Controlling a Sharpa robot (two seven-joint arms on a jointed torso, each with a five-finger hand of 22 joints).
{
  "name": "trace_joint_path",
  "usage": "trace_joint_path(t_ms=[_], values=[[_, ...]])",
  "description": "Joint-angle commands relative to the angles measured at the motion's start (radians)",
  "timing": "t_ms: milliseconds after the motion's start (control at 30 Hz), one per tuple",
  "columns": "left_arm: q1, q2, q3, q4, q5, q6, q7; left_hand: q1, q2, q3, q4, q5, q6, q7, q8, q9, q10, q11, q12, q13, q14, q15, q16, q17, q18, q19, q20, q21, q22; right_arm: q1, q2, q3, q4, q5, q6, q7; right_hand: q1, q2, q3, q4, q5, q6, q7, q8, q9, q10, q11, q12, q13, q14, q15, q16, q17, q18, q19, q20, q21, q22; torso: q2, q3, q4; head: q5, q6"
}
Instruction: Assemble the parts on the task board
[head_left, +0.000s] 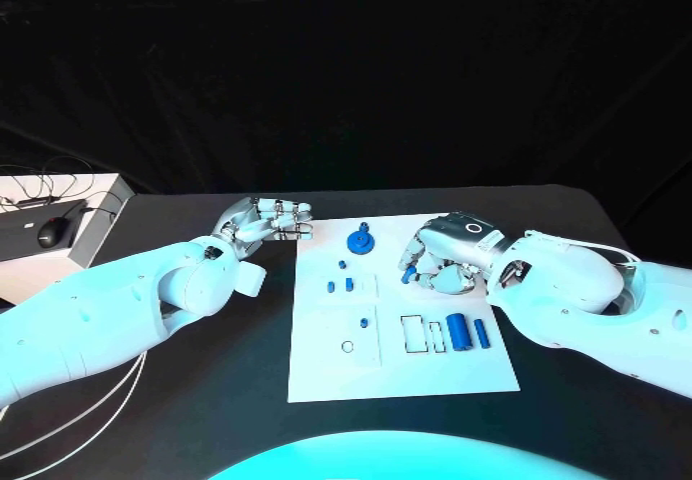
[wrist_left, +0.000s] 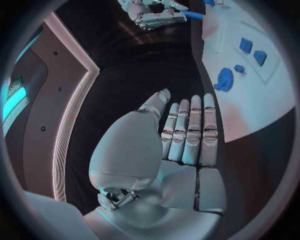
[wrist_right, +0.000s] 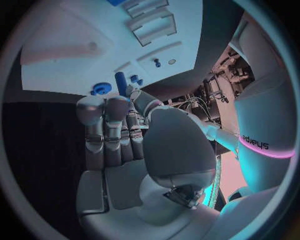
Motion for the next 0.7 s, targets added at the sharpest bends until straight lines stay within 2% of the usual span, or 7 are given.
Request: trace_joint_path(t_ms=[33, 167, 333, 500, 700], values=[[-0.001, 0.004, 0.001, 0.0, -0.001, 0.018, 0.011, -0.003, 0.0, 0.003, 0.003, -0.002, -0.001, 0.001, 0.0, 0.001, -0.002, -0.004, -0.001, -0.001, 0.001, -0.002, -0.001, 0.001, -0.011, 0.003, 0.0, 0.002, -0.002, -0.014, 0.013, 0.0, 0.019, 0.015, -0.019, 0.01, 0.043, 0.044, 0.006, -0.002, 0.004, 0.009, 0.001, 0.004, 0.001, 0.074, -0.042, 0.007, 0.005, -0.001, -0.004, -0.005, 0.001, 0.011, -0.004, -0.006, 0.0, 0.082, 0.001, 0.0004, 0.0011, 0.006, -0.001], [-0.001, 0.006, 0.001, 0.0, -0.001, 0.018, 0.012, -0.003, 0.0, 0.003, 0.003, -0.002, -0.001, 0.001, 0.0, 0.001, -0.002, -0.004, -0.001, -0.001, 0.001, -0.002, -0.001, 0.001, -0.011, 0.003, 0.0, 0.002, -0.002, -0.043, 0.042, -0.001, 0.03, 0.024, -0.03, 0.022, 0.044, 0.044, 0.006, -0.003, 0.008, 0.008, 0.002, 0.004, 0.001, 0.073, -0.041, 0.007, 0.005, 0.0, -0.003, -0.006, 0.001, 0.012, -0.004, -0.006, 0.0, 0.082, 0.001, 0.0004, 0.0006, 0.017, -0.003], [-0.001, 0.011, 0.001, -0.002, -0.001, 0.021, 0.012, -0.003, 0.0, 0.003, 0.003, -0.002, -0.001, 0.001, 0.0, 0.001, -0.002, -0.004, -0.001, -0.001, 0.001, -0.002, -0.001, 0.001, -0.011, 0.003, 0.0, 0.002, -0.002, -0.078, 0.083, -0.002, 0.028, 0.026, -0.038, 0.033, 0.045, 0.045, 0.007, -0.004, 0.01, 0.006, 0.003, 0.004, 0.0, 0.071, -0.041, 0.007, 0.005, 0.0, -0.003, -0.007, 0.001, 0.012, -0.005, -0.005, -0.002, 0.081, 0.002, 0.0005, 0.0022, 0.03, -0.013], [-0.001, 0.016, 0.001, -0.004, -0.001, 0.023, 0.012, -0.003, 0.0, 0.003, 0.003, -0.002, -0.001, 0.001, 0.0, 0.001, -0.002, -0.004, -0.001, -0.001, 0.001, -0.002, -0.001, 0.001, -0.011, 0.003, 0.0, 0.002, -0.002, -0.109, 0.126, -0.005, 0.019, 0.023, -0.044, 0.042, 0.046, 0.045, 0.007, -0.006, 0.011, 0.006, 0.004, 0.004, 0.0, 0.071, -0.04, 0.007, 0.005, 0.0, -0.003, -0.008, 0.001, 0.013, -0.005, -0.005, -0.003, 0.081, 0.003, 0.0004, -0.0006, 0.042, -0.017], [-0.001, 0.021, 0.001, -0.005, -0.001, 0.024, 0.011, -0.003, 0.0, 0.003, 0.003, -0.002, -0.001, 0.001, 0.0, 0.001, -0.002, -0.004, -0.001, -0.001, 0.001, -0.002, -0.001, 0.001, -0.011, 0.003, 0.0, 0.002, -0.002, -0.137, 0.161, -0.011, 0.0, 0.012, -0.049, 0.046, 0.045, 0.046, 0.006, -0.007, 0.011, 0.006, 0.004, 0.004, 0.0, 0.071, -0.04, 0.007, 0.005, 0.001, -0.003, -0.007, 0.001, 0.013, -0.005, -0.005, -0.001, 0.081, 0.002, 0.0003, -0.0004, 0.048, -0.02]])
